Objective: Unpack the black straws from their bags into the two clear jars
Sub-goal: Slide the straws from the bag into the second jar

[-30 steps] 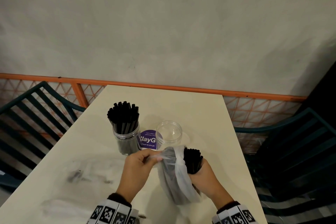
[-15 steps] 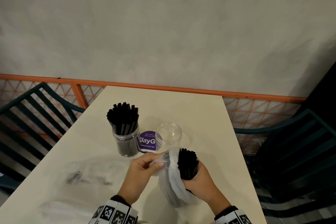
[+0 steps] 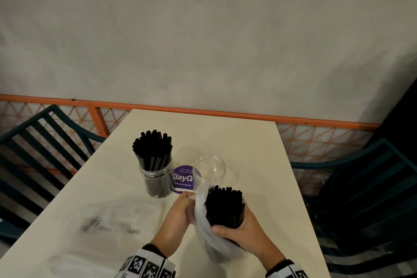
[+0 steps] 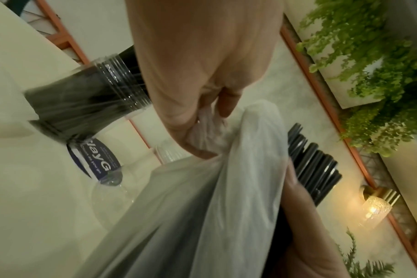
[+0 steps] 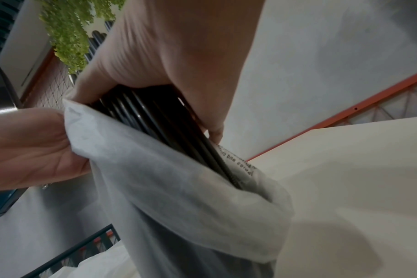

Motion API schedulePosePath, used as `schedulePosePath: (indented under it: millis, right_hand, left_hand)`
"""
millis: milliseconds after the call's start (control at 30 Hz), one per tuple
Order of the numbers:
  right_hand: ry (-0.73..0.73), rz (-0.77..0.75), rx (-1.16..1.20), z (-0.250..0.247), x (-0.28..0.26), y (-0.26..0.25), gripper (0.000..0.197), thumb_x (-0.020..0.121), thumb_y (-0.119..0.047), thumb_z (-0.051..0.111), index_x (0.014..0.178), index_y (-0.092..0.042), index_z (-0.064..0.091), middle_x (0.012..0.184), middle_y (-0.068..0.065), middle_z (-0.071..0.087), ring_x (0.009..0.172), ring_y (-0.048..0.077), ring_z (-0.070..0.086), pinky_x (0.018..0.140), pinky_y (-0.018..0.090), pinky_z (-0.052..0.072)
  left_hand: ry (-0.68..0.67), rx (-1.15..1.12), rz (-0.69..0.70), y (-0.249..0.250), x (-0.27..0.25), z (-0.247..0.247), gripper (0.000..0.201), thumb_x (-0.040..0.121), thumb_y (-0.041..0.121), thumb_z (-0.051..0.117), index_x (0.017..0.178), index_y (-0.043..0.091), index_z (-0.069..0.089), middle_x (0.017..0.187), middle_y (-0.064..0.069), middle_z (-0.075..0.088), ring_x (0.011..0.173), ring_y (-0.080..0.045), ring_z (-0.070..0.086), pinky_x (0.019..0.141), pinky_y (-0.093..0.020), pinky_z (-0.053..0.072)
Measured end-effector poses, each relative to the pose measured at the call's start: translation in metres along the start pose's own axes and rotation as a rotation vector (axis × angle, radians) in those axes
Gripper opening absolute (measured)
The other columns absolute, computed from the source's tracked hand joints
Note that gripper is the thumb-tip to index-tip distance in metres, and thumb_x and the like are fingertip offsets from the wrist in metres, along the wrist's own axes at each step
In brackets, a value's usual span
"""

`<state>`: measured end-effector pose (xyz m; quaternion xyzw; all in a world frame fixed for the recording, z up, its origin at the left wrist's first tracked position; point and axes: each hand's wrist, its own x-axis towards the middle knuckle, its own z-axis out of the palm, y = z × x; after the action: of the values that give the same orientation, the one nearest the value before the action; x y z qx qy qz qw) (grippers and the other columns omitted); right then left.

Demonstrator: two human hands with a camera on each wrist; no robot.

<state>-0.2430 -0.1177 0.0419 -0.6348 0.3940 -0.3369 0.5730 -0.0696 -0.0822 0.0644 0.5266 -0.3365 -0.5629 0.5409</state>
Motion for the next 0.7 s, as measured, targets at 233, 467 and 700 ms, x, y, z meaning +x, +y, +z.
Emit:
schedulePosePath:
  millis: [233, 467, 700]
  right_hand:
    - [0.025, -0.021, -0.029, 0.001, 0.002, 0.003, 0.068, 0.053, -0.029, 0.085, 0.112, -0.028, 0.051, 0.11, -0.006, 0.065, 0.107, 0.004, 0.059, 0.083, 0.013, 0.047]
    - [-0.022, -0.019, -0.063, 0.002, 0.0, 0.007, 0.085, 0.051, -0.03, 0.089, 0.12, -0.03, 0.039, 0.12, -0.007, 0.059, 0.113, 0.001, 0.055, 0.09, 0.016, 0.045]
    - [-0.174, 0.03, -0.21, 0.0, -0.003, 0.016, 0.114, 0.047, -0.031, 0.092, 0.134, -0.04, 0.019, 0.132, -0.021, 0.045, 0.122, -0.01, 0.042, 0.098, 0.007, 0.035]
  left_hand:
    - [0.078, 0.457, 0.229, 0.008, -0.004, -0.007, 0.022, 0.079, 0.046, 0.064, 0.088, 0.028, 0.07, 0.098, -0.001, 0.058, 0.093, -0.01, 0.057, 0.077, -0.012, 0.04]
    - [-0.009, 0.006, -0.032, 0.001, 0.003, -0.011, 0.037, 0.086, 0.028, 0.048, 0.095, 0.0, 0.071, 0.098, -0.022, 0.071, 0.092, -0.03, 0.066, 0.087, -0.039, 0.048]
    - [-0.001, -0.225, -0.156, -0.011, 0.004, -0.015, 0.029, 0.095, 0.017, 0.039, 0.116, 0.006, 0.057, 0.1, -0.014, 0.071, 0.086, -0.025, 0.068, 0.065, -0.029, 0.058]
